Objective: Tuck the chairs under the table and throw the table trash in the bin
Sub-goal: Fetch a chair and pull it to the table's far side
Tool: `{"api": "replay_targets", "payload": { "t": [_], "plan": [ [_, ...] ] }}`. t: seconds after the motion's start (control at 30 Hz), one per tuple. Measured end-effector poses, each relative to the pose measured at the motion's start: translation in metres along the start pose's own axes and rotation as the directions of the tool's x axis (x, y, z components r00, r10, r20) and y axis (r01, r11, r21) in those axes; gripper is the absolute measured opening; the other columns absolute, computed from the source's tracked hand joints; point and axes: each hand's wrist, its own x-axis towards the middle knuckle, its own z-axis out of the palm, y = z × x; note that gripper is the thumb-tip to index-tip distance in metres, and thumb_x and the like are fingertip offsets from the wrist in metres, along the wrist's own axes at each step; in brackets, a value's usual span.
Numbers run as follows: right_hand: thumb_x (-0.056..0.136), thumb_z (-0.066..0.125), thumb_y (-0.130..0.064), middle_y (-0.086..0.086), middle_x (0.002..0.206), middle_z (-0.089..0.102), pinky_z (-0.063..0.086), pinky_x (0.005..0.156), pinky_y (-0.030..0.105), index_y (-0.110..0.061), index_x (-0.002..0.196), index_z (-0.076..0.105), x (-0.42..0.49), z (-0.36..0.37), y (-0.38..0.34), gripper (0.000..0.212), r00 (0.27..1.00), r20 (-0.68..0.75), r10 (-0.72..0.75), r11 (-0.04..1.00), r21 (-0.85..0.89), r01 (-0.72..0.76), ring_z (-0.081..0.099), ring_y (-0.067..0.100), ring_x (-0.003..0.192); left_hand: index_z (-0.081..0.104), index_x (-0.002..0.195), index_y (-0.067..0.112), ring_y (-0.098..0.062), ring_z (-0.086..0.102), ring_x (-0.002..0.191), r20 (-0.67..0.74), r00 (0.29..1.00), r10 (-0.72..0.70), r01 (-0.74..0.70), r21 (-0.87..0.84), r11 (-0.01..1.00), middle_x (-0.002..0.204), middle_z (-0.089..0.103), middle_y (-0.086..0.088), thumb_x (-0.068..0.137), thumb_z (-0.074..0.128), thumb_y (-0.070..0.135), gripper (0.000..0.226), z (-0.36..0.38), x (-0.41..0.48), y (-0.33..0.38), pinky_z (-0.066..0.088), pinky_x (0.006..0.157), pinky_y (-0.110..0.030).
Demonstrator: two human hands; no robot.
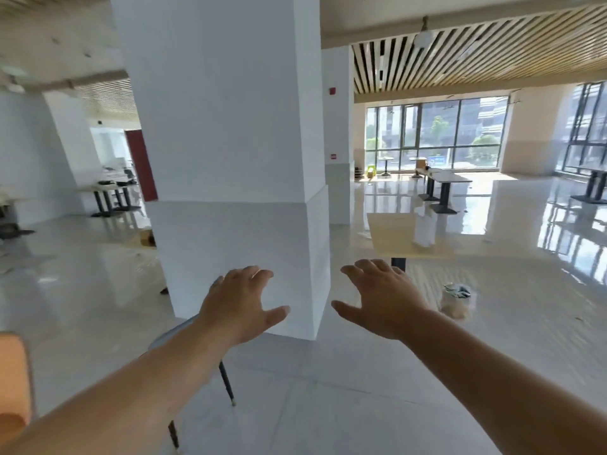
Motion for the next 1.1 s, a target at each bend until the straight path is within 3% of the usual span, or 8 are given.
{"api": "replay_targets", "payload": {
  "t": [0.13, 0.33, 0.6, 0.83, 0.97, 1.1],
  "plan": [
    [0.088, 0.03, -0.086, -0.004, 0.151, 0.049, 0.036, 0.112, 0.043, -0.032, 0.152, 0.037, 0.11, 0.035, 0.003, 0.084, 0.994, -0.047, -0.094, 0.992, 0.078, 0.098, 0.041, 0.023, 0.141, 0.032, 0.157, 0.031, -0.022, 0.028, 0.151, -0.031, 0.991, -0.129, 0.129, -0.001, 0.992, 0.166, 0.032, 0.003, 0.084, 0.041, 0.087, 0.092, 0.01, 0.064, -0.04, 0.029, 0.121, -0.049],
    [0.087, 0.031, -0.086, -0.006, 0.148, 0.052, 0.037, 0.113, 0.042, -0.033, 0.149, 0.041, 0.245, 0.121, -0.039, 0.083, 0.964, -0.054, -0.259, 0.951, 0.16, 0.264, 0.042, 0.021, 0.14, 0.033, 0.156, 0.032, -0.023, 0.031, 0.15, -0.042, 0.976, -0.213, 0.215, 0.045, 0.976, 0.166, 0.033, 0.0, 0.08, 0.035, 0.089, 0.094, 0.068, 0.142, -0.118, 0.029, 0.12, -0.049],
    [0.087, 0.027, -0.085, -0.003, 0.152, 0.047, 0.034, 0.115, 0.041, -0.031, 0.152, 0.038, 0.413, 0.248, -0.074, 0.085, 0.912, 0.127, -0.391, 0.92, 0.096, 0.381, 0.038, 0.023, 0.143, 0.032, 0.156, 0.032, -0.023, 0.029, 0.15, 0.075, 0.939, -0.336, 0.339, -0.033, 0.94, 0.167, 0.03, 0.0, 0.083, 0.042, 0.086, 0.091, 0.179, 0.255, -0.261, 0.03, 0.12, -0.048],
    [0.087, 0.027, -0.086, -0.004, 0.153, 0.047, 0.036, 0.114, 0.042, -0.032, 0.153, 0.037, 0.579, 0.3, -0.098, 0.085, 0.908, 0.076, -0.412, 0.903, 0.167, 0.395, 0.038, 0.023, 0.143, 0.033, 0.155, 0.031, -0.023, 0.032, 0.148, 0.061, 0.894, -0.444, 0.447, -0.038, 0.894, 0.165, 0.034, 0.001, 0.083, 0.042, 0.085, 0.091, 0.213, 0.359, -0.364, 0.033, 0.118, -0.048],
    [0.09, 0.032, -0.082, -0.005, 0.153, 0.046, 0.035, 0.115, 0.041, -0.031, 0.153, 0.035, 0.648, 0.375, -0.135, 0.081, 0.824, 0.118, -0.554, 0.823, 0.224, 0.522, 0.037, 0.022, 0.143, 0.034, 0.152, 0.033, -0.024, 0.038, 0.143, 0.093, 0.857, -0.506, 0.509, -0.007, 0.861, 0.162, 0.038, 0.002, 0.08, 0.043, 0.083, 0.089, 0.26, 0.386, -0.412, 0.037, 0.113, -0.047],
    [0.091, 0.034, -0.08, -0.003, 0.153, 0.046, 0.037, 0.115, 0.043, -0.029, 0.153, 0.035, 0.707, 0.469, -0.189, 0.081, 0.696, 0.166, -0.698, 0.702, 0.347, 0.622, 0.038, 0.023, 0.142, 0.028, 0.156, 0.035, -0.024, 0.034, 0.147, 0.18, 0.725, -0.665, 0.673, 0.022, 0.739, 0.166, 0.03, 0.003, 0.082, 0.046, 0.083, 0.09, 0.322, 0.382, -0.469, 0.037, 0.114, -0.049]
  ]
}}
